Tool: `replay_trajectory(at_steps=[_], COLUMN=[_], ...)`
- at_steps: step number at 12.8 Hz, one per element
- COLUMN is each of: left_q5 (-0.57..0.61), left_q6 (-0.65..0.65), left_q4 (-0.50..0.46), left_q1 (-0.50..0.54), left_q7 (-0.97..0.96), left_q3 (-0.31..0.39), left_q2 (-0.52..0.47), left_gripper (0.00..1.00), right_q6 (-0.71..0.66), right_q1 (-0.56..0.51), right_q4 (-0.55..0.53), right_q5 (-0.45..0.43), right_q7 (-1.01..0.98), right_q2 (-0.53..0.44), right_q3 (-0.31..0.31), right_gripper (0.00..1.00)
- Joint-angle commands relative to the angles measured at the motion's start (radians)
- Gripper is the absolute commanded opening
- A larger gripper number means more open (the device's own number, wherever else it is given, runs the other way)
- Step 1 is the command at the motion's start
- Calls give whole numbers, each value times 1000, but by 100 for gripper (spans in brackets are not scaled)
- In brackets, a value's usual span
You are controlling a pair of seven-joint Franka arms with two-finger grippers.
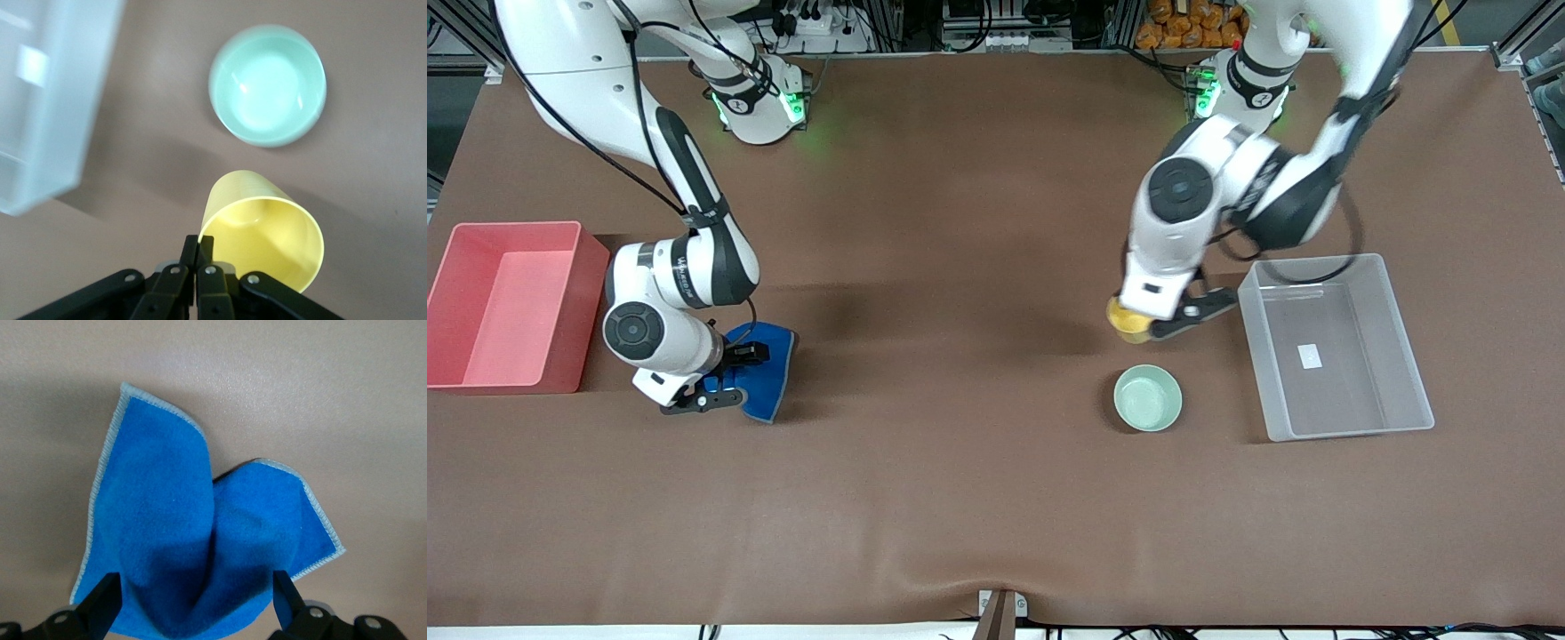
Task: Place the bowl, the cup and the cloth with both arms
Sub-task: 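Carry the cup into the clear bin while the right gripper lifts the cloth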
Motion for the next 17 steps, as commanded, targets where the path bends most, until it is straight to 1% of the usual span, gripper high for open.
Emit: replay_trajectory(at_steps=[1, 2, 3, 6, 8, 10, 11, 13, 14, 17], left_q5=[-29, -50, -85, -113, -119, -119, -119, -118, -112, -109], left_q6=[-75, -100, -115, -136, -135, -106, -59, 106, 151, 210], left_q4=[29, 44, 49, 40, 17, -32, -79, -217, -256, -314], left_q1=[109, 165, 231, 417, 486, 558, 583, 598, 598, 597], left_q7=[146, 245, 341, 649, 710, 720, 720, 722, 736, 760], left_q3=[-6, -5, -5, -5, -3, -3, -3, -2, -2, -2], left_q2=[-93, -107, -125, -147, -128, -101, -90, -87, -67, -24], left_gripper=[0, 0, 0, 0, 0, 0, 0, 0, 0, 0], right_q6=[29, 29, 27, 27, 29, 27, 19, -28, -63, -195], right_q1=[-6, -6, -6, -9, -9, -12, -17, -24, -26, -50], right_q4=[-23, -23, -23, -23, -20, -15, -15, -14, -13, -10], right_q5=[-23, -23, -23, -23, -23, -23, -23, -23, -21, -21], right_q7=[15, 14, 14, 14, 14, 14, 14, 8, 5, -29], right_q2=[-5, -5, -5, -5, -10, -39, -73, -143, -192, -319], right_q3=[3, 5, 5, 5, 5, 3, 2, 3, 3, 3], right_gripper=[60, 15, 0, 0, 0, 0, 0, 0, 0, 0])
